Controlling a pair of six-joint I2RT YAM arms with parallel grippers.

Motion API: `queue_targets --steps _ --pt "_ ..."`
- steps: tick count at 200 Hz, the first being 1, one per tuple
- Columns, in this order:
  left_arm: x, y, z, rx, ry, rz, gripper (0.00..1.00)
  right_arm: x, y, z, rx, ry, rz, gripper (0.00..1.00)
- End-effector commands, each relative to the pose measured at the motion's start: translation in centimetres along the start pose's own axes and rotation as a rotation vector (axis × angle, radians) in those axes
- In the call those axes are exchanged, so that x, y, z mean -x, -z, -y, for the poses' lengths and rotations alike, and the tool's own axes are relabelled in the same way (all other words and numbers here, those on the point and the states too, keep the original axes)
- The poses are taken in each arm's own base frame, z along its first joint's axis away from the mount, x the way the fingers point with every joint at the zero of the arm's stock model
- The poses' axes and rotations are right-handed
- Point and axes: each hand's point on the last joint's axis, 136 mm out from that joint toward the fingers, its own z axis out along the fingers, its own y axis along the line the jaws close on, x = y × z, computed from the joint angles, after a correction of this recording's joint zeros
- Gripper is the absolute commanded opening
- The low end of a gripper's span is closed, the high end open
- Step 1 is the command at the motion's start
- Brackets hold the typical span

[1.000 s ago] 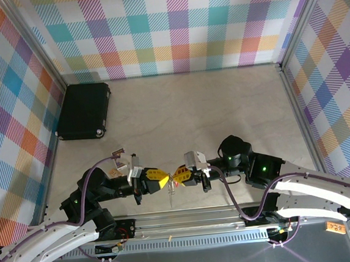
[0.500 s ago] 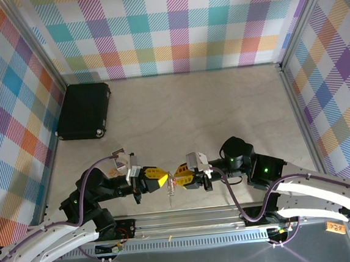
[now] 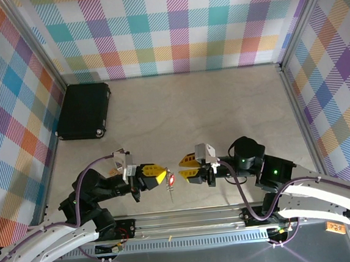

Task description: Put the keys on the keyring

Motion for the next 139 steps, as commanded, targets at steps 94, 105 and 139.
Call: queue_targets --steps 94,105,139 --pt "4.0 -0.6 2.3 -0.11 -0.147 0.126 0.0 3.9 -0.9 -1.3 0.12 -0.182 0.079 0.4" --pt "3.9 -0.7 2.3 -0.115 -0.146 0.124 0.0 3.9 -1.1 -1.4 0.129 -0.185 0.08 0.39" --pt "3.9 -0.9 2.4 -0.123 -0.142 0.123 0.0 3.4 -1.3 -1.3 0.126 -0.182 0.075 0.29"
